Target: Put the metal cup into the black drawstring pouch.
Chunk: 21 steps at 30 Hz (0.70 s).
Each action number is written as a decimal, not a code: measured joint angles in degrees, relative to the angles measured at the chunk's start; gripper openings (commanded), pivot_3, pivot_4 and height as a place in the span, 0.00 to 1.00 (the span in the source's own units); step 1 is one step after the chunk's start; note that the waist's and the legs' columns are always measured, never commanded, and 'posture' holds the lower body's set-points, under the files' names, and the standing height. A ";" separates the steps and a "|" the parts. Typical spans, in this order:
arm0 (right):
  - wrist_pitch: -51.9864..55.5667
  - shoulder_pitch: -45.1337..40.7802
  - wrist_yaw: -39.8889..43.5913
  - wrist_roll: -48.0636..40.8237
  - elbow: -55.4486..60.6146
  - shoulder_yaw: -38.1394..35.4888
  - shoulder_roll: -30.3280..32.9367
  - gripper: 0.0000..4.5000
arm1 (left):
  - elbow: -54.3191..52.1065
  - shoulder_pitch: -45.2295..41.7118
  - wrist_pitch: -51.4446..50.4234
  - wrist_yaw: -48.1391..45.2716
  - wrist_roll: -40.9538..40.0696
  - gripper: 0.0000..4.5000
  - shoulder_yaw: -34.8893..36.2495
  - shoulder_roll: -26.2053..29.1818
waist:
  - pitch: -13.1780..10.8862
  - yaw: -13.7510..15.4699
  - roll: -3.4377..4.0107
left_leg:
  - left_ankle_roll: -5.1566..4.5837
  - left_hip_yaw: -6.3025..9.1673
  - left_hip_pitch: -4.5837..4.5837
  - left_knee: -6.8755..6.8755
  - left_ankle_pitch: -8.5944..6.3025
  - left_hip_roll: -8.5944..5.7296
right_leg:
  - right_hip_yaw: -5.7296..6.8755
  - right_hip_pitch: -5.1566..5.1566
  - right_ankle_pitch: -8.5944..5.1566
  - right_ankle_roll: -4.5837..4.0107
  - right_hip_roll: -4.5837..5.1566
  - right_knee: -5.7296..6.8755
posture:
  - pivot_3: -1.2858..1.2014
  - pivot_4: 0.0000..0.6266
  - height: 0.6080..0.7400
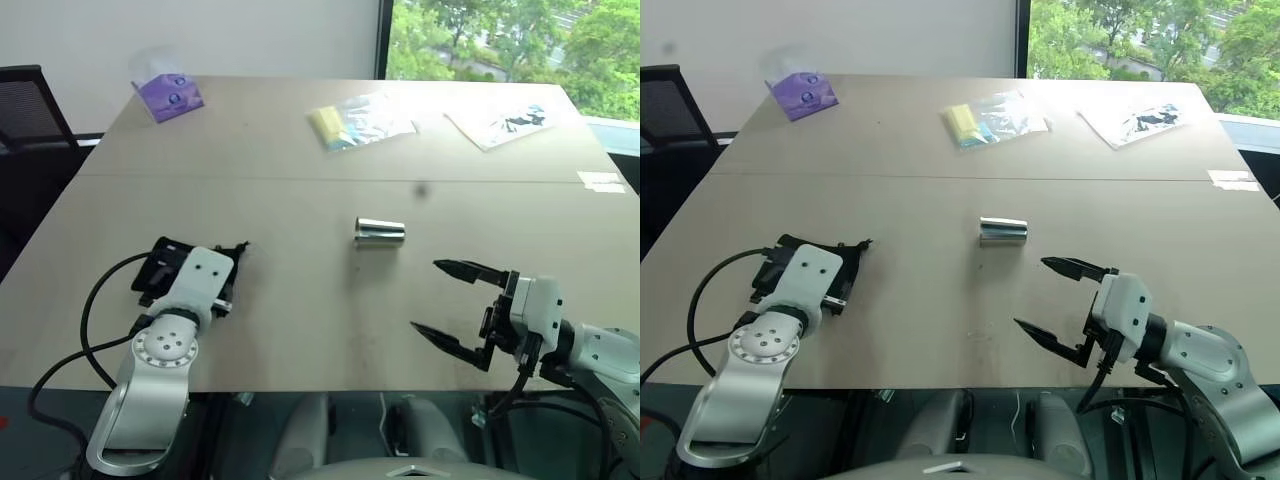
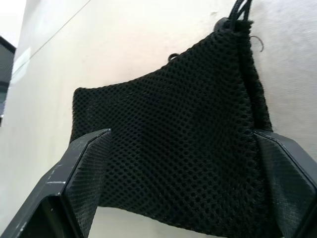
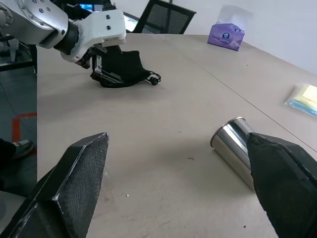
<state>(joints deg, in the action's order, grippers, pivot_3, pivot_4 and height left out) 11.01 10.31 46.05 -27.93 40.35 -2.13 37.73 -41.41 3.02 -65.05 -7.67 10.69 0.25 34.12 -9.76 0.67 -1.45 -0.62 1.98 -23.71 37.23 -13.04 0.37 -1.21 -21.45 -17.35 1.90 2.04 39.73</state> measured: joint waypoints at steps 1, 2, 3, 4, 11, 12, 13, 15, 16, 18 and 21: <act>0.00 0.00 0.00 0.00 0.00 0.00 0.00 1.00 | 0.56 -0.27 0.01 0.00 0.07 0.62 -0.15 0.00 | 0.00 0.01 0.00 | 0.00 0.00 0.00 0.00 0.00 0.00 | 0.00 0.00 0.00 0.00 0.00 0.00 | 0.52 0.24 1.00; 0.00 -0.01 -0.03 0.02 -0.01 0.01 -0.02 1.00 | 1.02 -0.53 0.11 -0.13 0.14 0.54 -0.38 0.01 | 0.00 -0.01 0.00 | 0.00 -0.01 -0.01 0.00 0.00 0.00 | -0.01 0.00 0.00 0.00 0.00 0.00 | 0.52 0.24 1.00; 0.00 -0.02 -0.05 0.03 -0.01 0.02 -0.08 1.00 | 1.48 -0.66 0.40 -0.32 0.14 0.42 -0.44 0.01 | 0.00 -0.01 0.00 | 0.00 -0.01 -0.02 0.00 0.00 0.00 | -0.01 0.00 0.00 0.00 0.01 0.00 | 0.52 0.24 1.00; 0.00 -0.02 -0.08 0.08 -0.02 0.03 -0.11 1.00 | 1.84 -0.66 0.88 -0.80 0.11 0.32 -0.45 0.01 | 0.00 -0.01 -0.01 | 0.00 -0.01 -0.02 0.00 0.00 0.00 | -0.01 -0.01 0.00 0.00 0.01 0.00 | 0.52 0.24 1.00; 1.51 -1.81 -2.96 2.45 -0.81 1.00 -1.15 1.00 | 6.24 -4.50 1.48 -4.74 -2.42 0.01 1.07 -0.97 | 0.00 0.05 -0.01 | 0.00 -0.01 -0.02 0.02 0.00 0.00 | 0.01 0.00 0.00 0.00 0.02 0.00 | 0.52 0.24 1.00; 2.29 -2.52 -4.03 3.34 -0.97 1.27 -1.28 1.00 | 6.29 -5.22 1.00 -5.45 -3.35 0.01 1.86 -1.61 | -0.01 0.04 -0.02 | 0.00 -0.01 -0.03 0.02 0.00 0.00 | 0.02 -0.01 0.00 0.00 0.01 0.00 | 0.52 0.24 1.00; 3.86 -3.82 -5.36 4.57 -1.11 1.77 -1.25 1.00 | 6.25 -6.29 -0.58 -6.60 -5.00 0.01 3.66 -3.36 | -0.01 0.00 -0.01 | 0.00 -0.03 -0.02 0.03 0.00 -0.01 | 0.00 -0.01 0.00 0.00 0.01 0.00 | 0.52 0.24 1.00; 11.42 -10.09 -9.36 7.16 -2.00 3.68 -0.69 1.00 | 5.73 -11.90 -8.44 -10.90 -11.14 0.01 10.14 -9.12 | -0.01 -0.02 -0.03 | 0.02 0.01 -0.04 0.14 0.01 -0.01 | 0.22 -0.02 0.00 0.01 -0.03 0.07 | 0.52 0.24 1.00; 14.22 -12.32 -10.54 8.08 -2.04 4.55 -0.25 1.00 | 5.31 -13.22 -10.98 -12.39 -13.13 0.01 12.02 -10.02 | -0.01 -0.05 -0.04 | 0.02 0.02 -0.04 0.14 0.02 -0.01 | 0.23 -0.01 0.01 0.01 -0.04 0.08 | 0.52 0.24 1.00; 22.73 -20.97 -13.52 11.87 -2.99 8.82 0.58 1.00 | 4.53 -16.32 -16.32 -15.48 -17.14 0.01 15.85 -10.07 | -0.02 -0.73 -0.04 | 0.06 -0.02 -0.02 0.13 0.04 0.01 | 0.22 -0.06 0.01 0.01 -0.10 0.13 | 0.52 0.24 1.00; 32.18 -32.18 -17.07 15.21 -6.73 14.28 -2.69 1.00 | 4.89 -18.21 -17.95 -16.04 -18.80 0.01 17.73 -8.20 | -0.01 -1.64 -0.04 | 0.10 0.01 -0.01 0.02 0.06 0.00 | 0.14 -0.08 0.01 0.00 -0.10 0.11 | 0.52 0.24 1.00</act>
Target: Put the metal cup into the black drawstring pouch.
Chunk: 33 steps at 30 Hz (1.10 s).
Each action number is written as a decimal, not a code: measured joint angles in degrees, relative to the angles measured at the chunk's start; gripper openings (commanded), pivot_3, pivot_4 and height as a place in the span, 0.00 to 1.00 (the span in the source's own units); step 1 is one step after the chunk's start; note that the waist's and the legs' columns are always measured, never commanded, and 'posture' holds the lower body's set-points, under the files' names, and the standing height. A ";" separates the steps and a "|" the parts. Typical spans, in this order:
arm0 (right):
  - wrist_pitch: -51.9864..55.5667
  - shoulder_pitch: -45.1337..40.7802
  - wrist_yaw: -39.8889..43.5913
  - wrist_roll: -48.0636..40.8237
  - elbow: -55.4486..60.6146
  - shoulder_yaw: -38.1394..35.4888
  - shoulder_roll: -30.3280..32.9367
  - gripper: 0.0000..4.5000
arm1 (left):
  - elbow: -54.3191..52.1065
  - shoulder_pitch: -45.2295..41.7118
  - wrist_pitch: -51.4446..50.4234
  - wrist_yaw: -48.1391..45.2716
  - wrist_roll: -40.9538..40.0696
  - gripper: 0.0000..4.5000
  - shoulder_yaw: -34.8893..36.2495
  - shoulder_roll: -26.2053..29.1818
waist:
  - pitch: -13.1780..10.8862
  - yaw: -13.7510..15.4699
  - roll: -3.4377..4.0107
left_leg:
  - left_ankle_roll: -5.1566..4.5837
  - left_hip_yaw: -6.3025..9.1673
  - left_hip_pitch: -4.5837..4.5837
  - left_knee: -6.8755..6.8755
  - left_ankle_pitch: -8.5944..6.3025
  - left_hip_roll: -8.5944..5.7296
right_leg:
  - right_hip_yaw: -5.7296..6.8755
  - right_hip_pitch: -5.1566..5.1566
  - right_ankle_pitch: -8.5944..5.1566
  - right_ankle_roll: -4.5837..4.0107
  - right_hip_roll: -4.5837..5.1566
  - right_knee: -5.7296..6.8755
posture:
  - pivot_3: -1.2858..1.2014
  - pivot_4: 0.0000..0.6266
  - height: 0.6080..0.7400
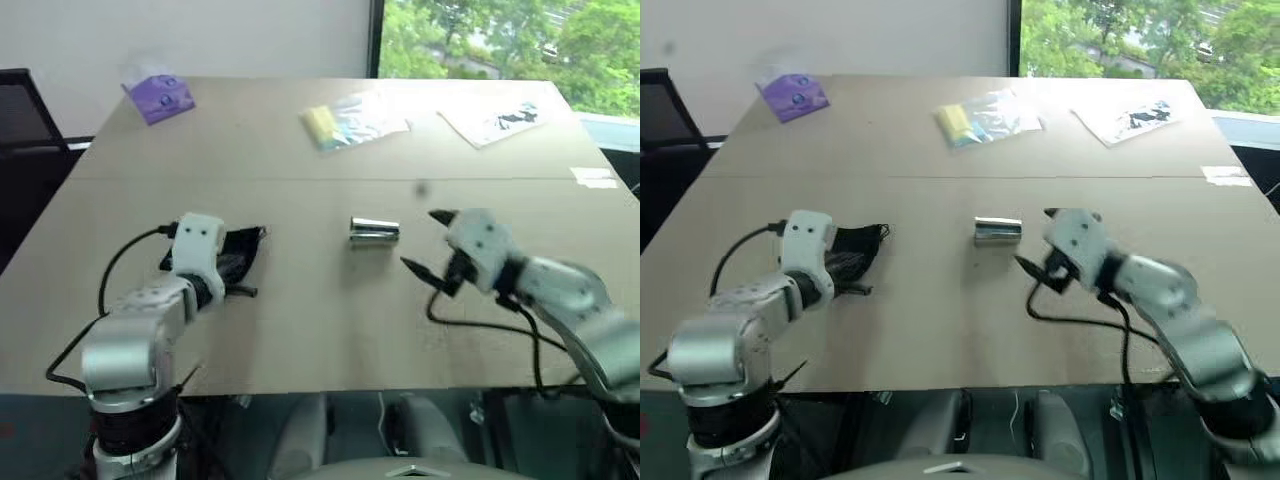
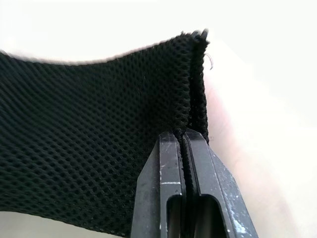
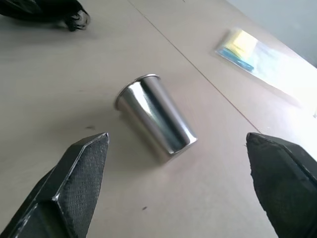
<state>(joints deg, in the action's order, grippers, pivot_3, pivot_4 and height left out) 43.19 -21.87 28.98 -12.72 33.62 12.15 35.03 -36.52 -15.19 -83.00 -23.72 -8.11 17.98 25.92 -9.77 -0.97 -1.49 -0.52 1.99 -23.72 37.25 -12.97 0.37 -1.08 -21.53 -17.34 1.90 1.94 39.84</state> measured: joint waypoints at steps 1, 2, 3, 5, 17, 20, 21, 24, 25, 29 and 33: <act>2.11 -2.72 -1.23 0.95 -1.72 1.43 -2.34 1.00 | 0.82 -0.42 0.00 0.37 0.01 0.01 -0.01 0.10 | -0.01 -0.05 0.01 | 0.01 -0.01 -0.04 -0.03 0.01 -0.01 | -0.01 -0.06 0.00 -0.01 0.00 0.01 | 0.52 0.24 1.00; 4.16 -5.75 -2.52 1.98 -3.87 3.39 -5.00 1.00 | 1.35 -0.45 0.00 0.84 -0.01 0.01 -0.06 0.12 | -0.01 -0.05 0.01 | 0.02 -0.03 -0.05 -0.04 0.01 -0.01 | -0.03 -0.10 0.00 -0.01 0.00 0.00 | 0.52 0.24 1.00; 6.06 -9.31 -3.82 3.31 -6.58 5.90 -7.74 1.00 | 1.70 -0.47 0.00 1.35 -0.06 0.01 -0.17 0.02 | -0.01 -0.10 0.01 | 0.03 -0.04 -0.10 -0.04 0.02 -0.01 | -0.04 -0.14 0.00 -0.01 0.01 0.00 | 0.52 0.24 1.00; 8.83 -14.77 -5.91 5.17 -10.90 9.33 -12.86 1.00 | 1.79 -0.40 0.12 1.91 -0.23 0.01 -0.91 -0.11 | -0.02 -0.03 0.01 | 0.23 -0.04 -0.15 -0.06 0.14 -0.03 | -0.08 -0.20 0.01 -0.01 0.04 0.00 | 0.52 0.24 1.00; 11.66 -25.43 -6.93 16.92 -26.51 23.54 -14.32 1.00 | 1.28 0.95 1.18 5.41 -1.19 0.01 -2.73 -1.44 | -0.02 0.28 0.01 | 0.23 0.02 -0.15 -0.08 0.13 -0.15 | -0.03 -0.19 0.01 -0.01 0.16 -0.01 | 0.52 0.24 1.00; 12.75 -22.13 -4.12 19.45 -21.00 25.31 -7.04 1.00 | 1.03 1.21 1.52 6.17 -1.40 0.01 -2.88 -2.16 | -0.03 0.12 0.03 | 0.01 0.01 -0.15 -0.13 0.00 -0.13 | -0.05 -0.23 0.01 -0.01 0.16 -0.01 | 0.52 0.24 1.00; 13.20 -21.21 -3.60 20.02 -19.56 25.37 -5.12 1.00 | 1.04 1.37 1.65 6.44 -1.41 0.01 -2.89 -2.40 | -0.03 0.13 0.03 | 0.00 0.01 -0.15 -0.13 0.00 -0.12 | -0.05 -0.22 0.01 -0.01 0.16 -0.02 | 0.52 0.24 1.00; 15.52 -19.39 -2.95 21.75 -16.30 24.94 -1.59 1.00 | 1.04 1.77 2.00 6.81 -1.45 0.01 -3.04 -2.85 | -0.03 0.01 0.03 | 0.00 -0.01 -0.15 -0.13 0.00 -0.12 | -0.10 -0.23 0.01 -0.01 0.16 -0.02 | 0.52 0.24 1.00; 16.70 -18.78 -3.04 21.73 -15.33 23.68 -2.33 1.00 | 1.04 1.79 2.21 7.01 -1.64 0.01 -3.26 -2.90 | -0.03 -0.18 0.03 | 0.00 -0.02 -0.14 -0.13 0.00 -0.09 | -0.16 -0.22 0.01 -0.01 0.13 -0.01 | 0.52 0.24 1.00; 21.35 -18.50 -4.41 19.62 -12.71 16.67 -11.16 1.00 | 1.25 1.76 3.44 7.32 -2.19 0.01 -4.56 -3.03 | -0.03 -0.60 0.03 | 0.00 0.00 -0.12 -0.15 0.00 -0.05 | -0.18 -0.23 0.02 -0.01 0.08 0.03 | 0.52 0.24 1.00; 23.48 -23.96 -10.72 20.55 -16.45 12.96 -21.56 1.00 | 3.31 0.78 4.75 7.39 -2.28 0.01 -4.95 -2.57 | -0.03 -0.90 0.04 | 0.01 -0.01 -0.11 -0.14 0.00 -0.11 | -0.14 -0.23 0.02 0.00 0.11 0.04 | 0.52 0.24 1.00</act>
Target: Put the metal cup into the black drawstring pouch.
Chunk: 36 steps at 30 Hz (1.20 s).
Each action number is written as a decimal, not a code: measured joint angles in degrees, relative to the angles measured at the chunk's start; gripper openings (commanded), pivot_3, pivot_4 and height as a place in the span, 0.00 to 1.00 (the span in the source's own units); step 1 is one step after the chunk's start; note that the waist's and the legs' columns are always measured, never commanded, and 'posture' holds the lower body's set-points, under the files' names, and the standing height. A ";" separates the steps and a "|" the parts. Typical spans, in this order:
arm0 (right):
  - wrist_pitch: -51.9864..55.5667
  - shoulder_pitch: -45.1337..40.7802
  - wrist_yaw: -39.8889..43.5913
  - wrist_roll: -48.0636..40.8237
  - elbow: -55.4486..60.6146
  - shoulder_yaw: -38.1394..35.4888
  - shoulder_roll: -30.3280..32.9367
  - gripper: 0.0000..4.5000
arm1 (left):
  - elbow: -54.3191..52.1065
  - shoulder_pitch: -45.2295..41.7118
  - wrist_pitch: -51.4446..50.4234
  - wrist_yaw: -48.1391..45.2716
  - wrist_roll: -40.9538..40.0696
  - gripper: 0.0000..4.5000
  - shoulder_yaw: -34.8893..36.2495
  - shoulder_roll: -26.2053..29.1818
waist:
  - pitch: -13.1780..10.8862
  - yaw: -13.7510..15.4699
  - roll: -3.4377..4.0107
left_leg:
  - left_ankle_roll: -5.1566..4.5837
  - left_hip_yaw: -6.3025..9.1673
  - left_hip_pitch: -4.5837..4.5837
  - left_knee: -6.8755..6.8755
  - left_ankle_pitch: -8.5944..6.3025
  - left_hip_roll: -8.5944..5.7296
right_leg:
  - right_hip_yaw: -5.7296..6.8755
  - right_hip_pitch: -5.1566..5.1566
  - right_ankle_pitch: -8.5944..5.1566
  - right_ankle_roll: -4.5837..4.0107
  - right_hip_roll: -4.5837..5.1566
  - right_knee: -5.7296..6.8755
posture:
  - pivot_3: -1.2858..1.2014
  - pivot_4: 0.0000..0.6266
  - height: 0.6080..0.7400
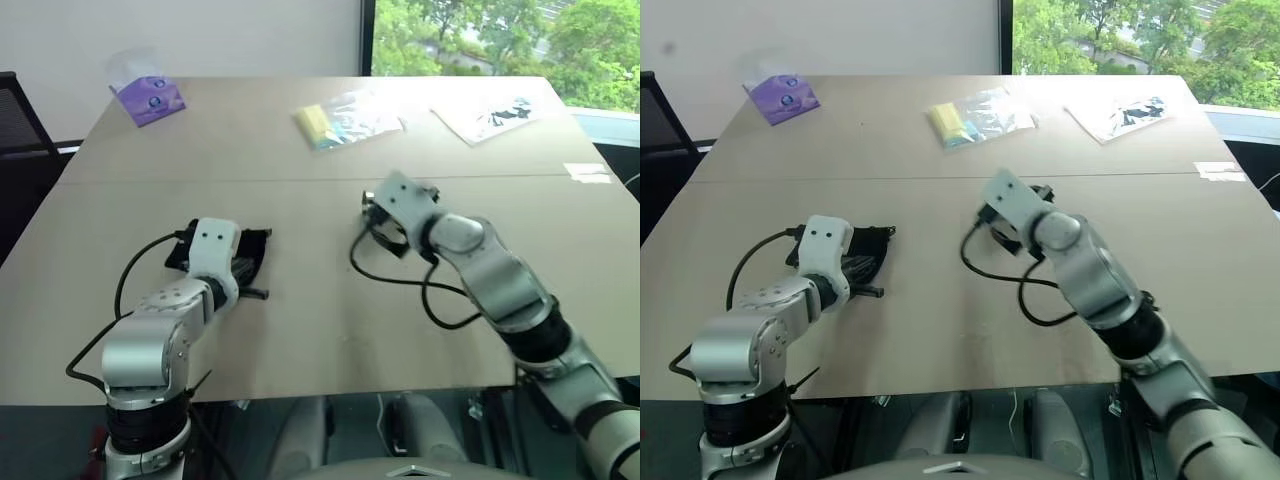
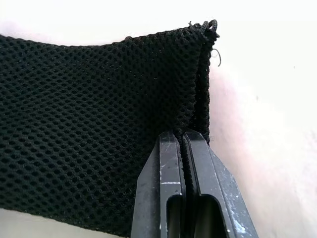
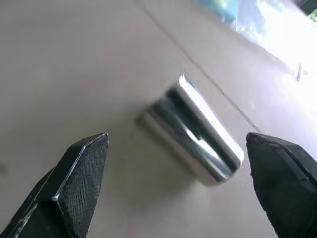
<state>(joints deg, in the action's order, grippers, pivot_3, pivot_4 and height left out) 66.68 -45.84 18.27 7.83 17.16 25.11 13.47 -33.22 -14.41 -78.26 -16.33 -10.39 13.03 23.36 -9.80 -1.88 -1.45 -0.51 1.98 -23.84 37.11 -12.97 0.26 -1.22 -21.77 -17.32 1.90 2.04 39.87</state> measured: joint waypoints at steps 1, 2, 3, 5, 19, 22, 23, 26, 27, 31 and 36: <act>0.01 -1.39 -1.60 1.16 -1.64 0.20 -0.71 1.00 | 0.20 -0.14 0.15 0.00 -0.05 0.01 -0.06 0.07 | 0.00 0.04 0.00 | 0.01 0.00 0.00 0.00 0.01 -0.03 | 0.03 0.00 0.00 0.00 0.01 -0.01 | 0.52 0.24 1.00; -0.13 -3.46 -4.09 3.06 -5.39 0.72 -1.83 1.00 | 0.32 -0.11 0.34 0.00 -0.07 0.01 -0.11 0.31 | 0.00 0.08 0.00 | 0.05 0.00 0.00 0.00 0.03 -0.05 | 0.07 0.00 0.00 0.00 0.02 -0.01 | 0.52 0.24 1.00; -0.51 -4.80 -5.69 4.21 -8.37 0.96 -2.81 1.00 | 0.37 -0.12 0.48 0.01 -0.10 0.01 -0.13 0.47 | 0.00 0.09 -0.01 | 0.17 0.00 0.00 0.00 0.10 -0.06 | 0.10 -0.01 0.00 0.00 0.03 -0.01 | 0.52 0.24 1.00; -2.22 -7.92 -9.01 6.01 -17.14 1.17 -5.96 1.00 | 0.56 -0.30 0.85 0.05 -0.27 0.01 -0.28 0.65 | 0.00 0.06 0.00 | 0.24 0.00 0.00 -0.05 0.14 -0.06 | 0.10 -0.02 0.01 -0.01 0.03 -0.01 | 0.52 0.24 1.00; -24.42 -21.70 -19.49 6.60 -61.50 -6.17 -16.63 1.00 | 0.57 0.09 1.48 1.09 -1.06 0.01 -1.80 0.72 | -0.02 -0.41 0.03 | 0.33 -0.06 0.01 -0.42 0.20 -0.06 | 0.03 -0.16 0.01 -0.02 0.06 -0.11 | 0.52 0.24 1.00; -24.79 -21.51 -19.97 7.93 -63.45 -5.89 -14.96 1.00 | 0.16 0.24 1.47 1.60 -1.06 0.01 -1.79 0.41 | -0.03 -0.44 0.04 | 0.33 -0.08 0.00 -0.44 0.20 -0.07 | -0.01 -0.18 0.00 -0.02 0.06 -0.10 | 0.52 0.24 1.00; -24.62 -21.41 -19.97 8.35 -63.03 -5.87 -14.17 1.00 | 0.11 0.26 1.48 1.72 -1.08 0.01 -1.79 0.20 | -0.03 -0.44 0.04 | 0.33 -0.08 0.00 -0.45 0.20 -0.07 | -0.01 -0.19 0.01 -0.02 0.05 -0.10 | 0.52 0.24 1.00; -22.50 -18.76 -19.71 10.32 -57.78 -5.57 -11.33 1.00 | 0.01 0.66 1.49 1.93 -1.10 0.01 -1.80 -0.08 | -0.03 -0.41 0.04 | 0.34 -0.07 0.00 -0.48 0.20 -0.06 | -0.07 -0.19 0.00 -0.02 0.07 -0.10 | 0.52 0.24 1.00; -20.86 -16.89 -19.15 11.18 -54.54 -5.15 -10.10 1.00 | -0.02 0.67 1.54 2.00 -1.12 0.01 -1.80 -0.17 | -0.02 -0.39 0.04 | 0.34 -0.07 0.00 -0.48 0.20 -0.06 | -0.07 -0.19 0.00 -0.02 0.07 -0.10 | 0.52 0.24 1.00; -14.15 -10.05 -16.02 14.38 -42.37 -2.97 -5.68 1.00 | 0.11 0.55 1.65 2.40 -1.12 0.01 -1.81 -0.28 | -0.03 -0.36 0.04 | 0.33 -0.08 -0.02 -0.48 0.20 -0.07 | -0.12 -0.20 0.00 -0.02 0.07 -0.11 | 0.52 0.24 1.00; -9.38 -4.49 -11.63 18.20 -28.89 0.77 0.17 0.59 | 0.27 0.15 2.45 2.35 -1.17 0.00 -2.03 -0.27 | -0.03 -0.41 0.04 | 0.34 -0.13 -0.02 -0.51 0.20 -0.06 | -0.11 -0.28 0.00 -0.02 0.04 -0.08 | 0.52 0.24 1.00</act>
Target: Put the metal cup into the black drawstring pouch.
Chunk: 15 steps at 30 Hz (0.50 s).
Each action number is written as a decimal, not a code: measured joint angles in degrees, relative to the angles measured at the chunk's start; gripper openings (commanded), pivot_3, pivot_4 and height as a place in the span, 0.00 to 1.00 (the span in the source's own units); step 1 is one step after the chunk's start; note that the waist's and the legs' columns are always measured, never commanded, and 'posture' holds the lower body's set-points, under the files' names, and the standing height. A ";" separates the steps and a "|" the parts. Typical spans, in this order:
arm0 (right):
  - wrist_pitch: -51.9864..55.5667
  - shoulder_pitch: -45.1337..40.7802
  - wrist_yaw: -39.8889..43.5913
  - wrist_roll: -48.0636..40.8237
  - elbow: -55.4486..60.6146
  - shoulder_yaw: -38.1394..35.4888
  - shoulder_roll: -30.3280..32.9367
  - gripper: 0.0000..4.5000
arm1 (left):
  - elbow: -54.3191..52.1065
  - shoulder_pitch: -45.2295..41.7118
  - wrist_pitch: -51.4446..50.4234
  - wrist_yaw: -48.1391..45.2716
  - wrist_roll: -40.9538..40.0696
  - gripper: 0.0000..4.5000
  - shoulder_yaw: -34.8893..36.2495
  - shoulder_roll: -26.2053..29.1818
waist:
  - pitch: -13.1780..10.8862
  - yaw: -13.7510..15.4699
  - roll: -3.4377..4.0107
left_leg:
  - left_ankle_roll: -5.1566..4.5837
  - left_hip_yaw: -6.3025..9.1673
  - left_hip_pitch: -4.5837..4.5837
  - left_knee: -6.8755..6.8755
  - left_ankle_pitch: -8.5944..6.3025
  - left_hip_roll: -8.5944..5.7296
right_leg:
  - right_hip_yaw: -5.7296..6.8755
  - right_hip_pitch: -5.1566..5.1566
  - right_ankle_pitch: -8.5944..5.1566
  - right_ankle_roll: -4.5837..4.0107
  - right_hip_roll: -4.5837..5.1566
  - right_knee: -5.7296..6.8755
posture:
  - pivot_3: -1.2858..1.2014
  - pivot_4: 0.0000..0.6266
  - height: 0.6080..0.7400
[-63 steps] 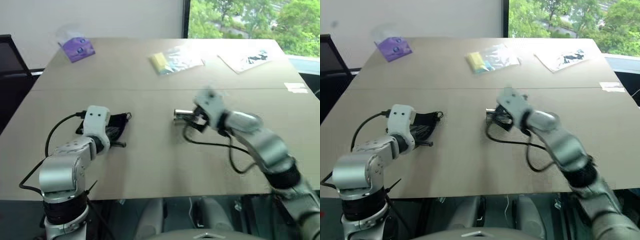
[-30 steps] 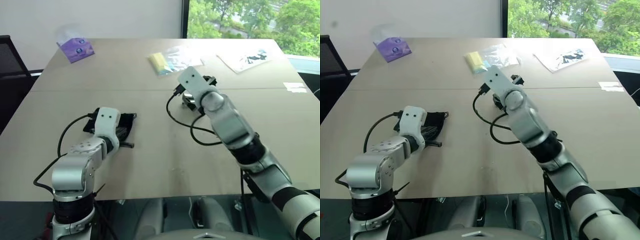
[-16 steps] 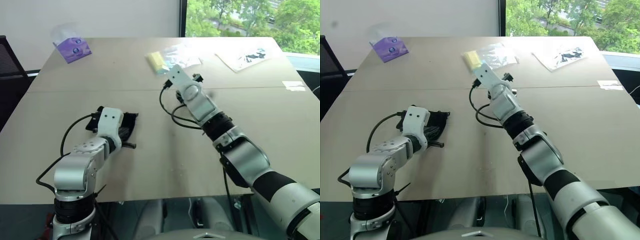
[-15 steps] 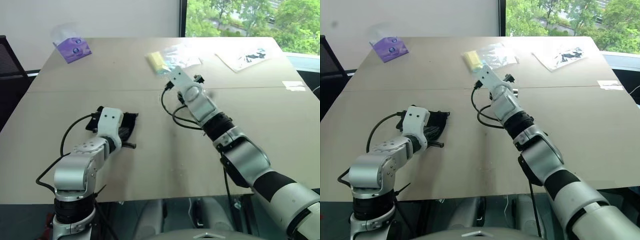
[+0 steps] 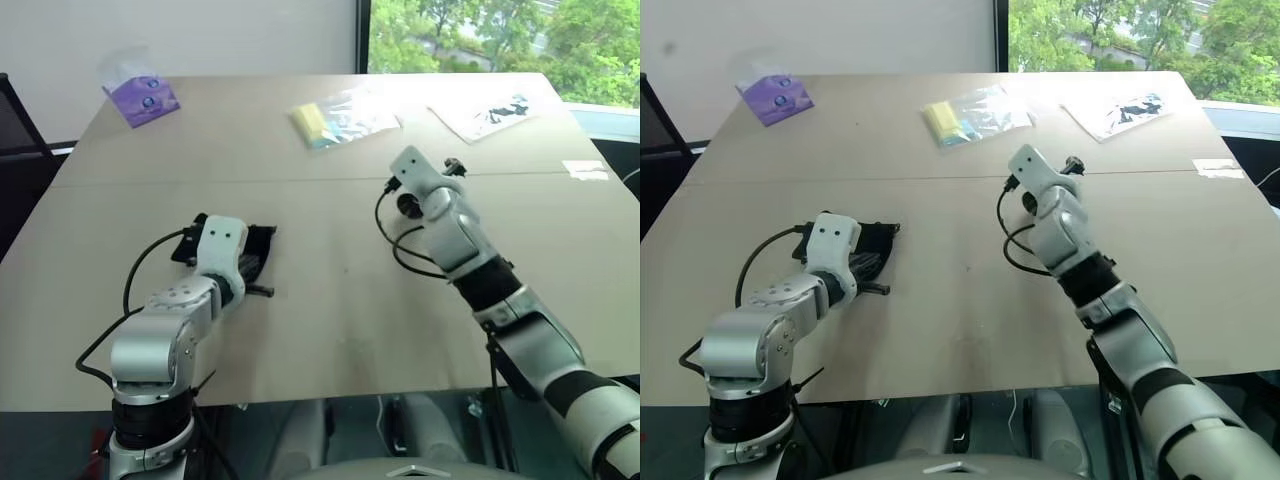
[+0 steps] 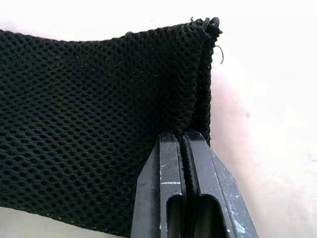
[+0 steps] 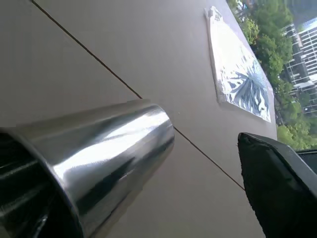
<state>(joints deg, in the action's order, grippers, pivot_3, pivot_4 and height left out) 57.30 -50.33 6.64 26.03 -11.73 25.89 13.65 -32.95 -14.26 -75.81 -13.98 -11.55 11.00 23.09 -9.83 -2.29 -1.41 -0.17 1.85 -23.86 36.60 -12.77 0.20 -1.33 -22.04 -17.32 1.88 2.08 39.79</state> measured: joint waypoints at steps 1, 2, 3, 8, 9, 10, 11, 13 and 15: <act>-0.02 0.93 1.41 0.75 2.49 1.09 1.67 0.45 | 0.02 -0.15 0.12 -0.02 0.00 0.00 -0.04 0.05 | 0.00 0.05 0.00 | 0.00 -0.02 0.00 0.00 0.00 0.00 | 0.01 0.00 0.00 0.00 0.00 0.00 | 0.52 0.24 1.00; -0.03 1.15 1.82 0.89 3.13 1.30 2.08 0.39 | 0.02 -0.15 0.16 -0.02 0.01 0.00 -0.04 0.10 | 0.00 0.05 0.00 | 0.00 -0.02 0.00 0.00 0.00 0.00 | 0.01 0.00 0.00 0.00 0.00 0.00 | 0.52 0.24 1.00; -0.07 1.80 3.17 1.30 4.86 1.92 3.36 0.29 | 0.05 -0.33 0.19 -0.06 0.00 0.00 -0.17 0.15 | 0.00 0.02 0.00 | -0.01 -0.05 0.00 0.00 0.00 0.00 | 0.02 0.00 0.00 0.00 -0.01 -0.01 | 0.52 0.24 1.00; -0.76 5.48 7.44 2.49 12.29 3.56 6.50 0.02 | 0.90 -2.04 0.24 -1.06 -0.99 0.00 -0.22 1.46 | 0.00 0.04 -0.01 | 0.00 -0.03 0.00 0.00 0.00 0.01 | 0.02 -0.01 0.00 0.00 -0.03 0.00 | 0.52 0.24 1.00; -1.15 6.30 7.94 2.49 13.47 3.48 6.56 0.02 | 1.11 -2.68 0.24 -1.26 -1.17 0.00 -0.19 1.59 | 0.00 0.05 -0.01 | 0.00 -0.03 0.00 0.00 0.00 0.01 | 0.03 -0.01 0.00 0.00 -0.03 -0.01 | 0.52 0.24 1.00; -1.60 7.33 8.49 2.22 14.91 3.00 6.57 0.02 | 1.41 -3.48 0.24 -1.39 -1.50 0.00 -0.16 1.68 | -0.01 0.08 -0.02 | 0.00 -0.04 0.00 0.00 0.00 0.01 | 0.03 -0.01 0.00 0.00 -0.02 -0.01 | 0.52 0.24 1.00; -2.07 8.28 9.00 1.46 16.21 2.03 6.47 0.02 | 1.79 -4.13 0.24 -1.57 -1.78 0.00 -0.09 1.76 | -0.01 0.13 -0.02 | 0.00 -0.04 -0.01 0.00 0.00 0.01 | 0.04 -0.01 0.00 0.01 -0.02 -0.01 | 0.52 0.24 1.00; -4.03 10.40 9.95 -1.34 18.78 -1.90 5.70 0.02 | 2.64 -5.29 0.08 -1.92 -2.35 0.00 0.56 1.72 | -0.01 0.23 -0.03 | 0.00 -0.03 -0.02 0.00 0.00 0.01 | 0.04 -0.01 0.00 0.01 -0.03 -0.02 | 0.52 0.24 1.00; -7.50 12.44 11.76 -6.11 21.67 -6.95 4.26 0.02 | 3.47 -6.31 -0.17 -2.23 -3.50 0.00 2.36 1.41 | -0.01 0.18 -0.03 | 0.00 -0.04 -0.02 0.00 0.00 0.01 | 0.04 -0.01 0.00 0.01 -0.03 -0.02 | 0.52 0.24 1.00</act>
<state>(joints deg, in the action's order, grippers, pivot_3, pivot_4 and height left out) 49.80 -37.88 18.40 19.92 9.94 18.94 17.91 -29.48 -20.57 -75.98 -16.20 -15.05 13.36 24.50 -9.85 -2.11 -1.44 -0.17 1.81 -23.88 36.61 -12.77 0.21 -1.29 -22.05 -17.32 1.89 2.05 39.77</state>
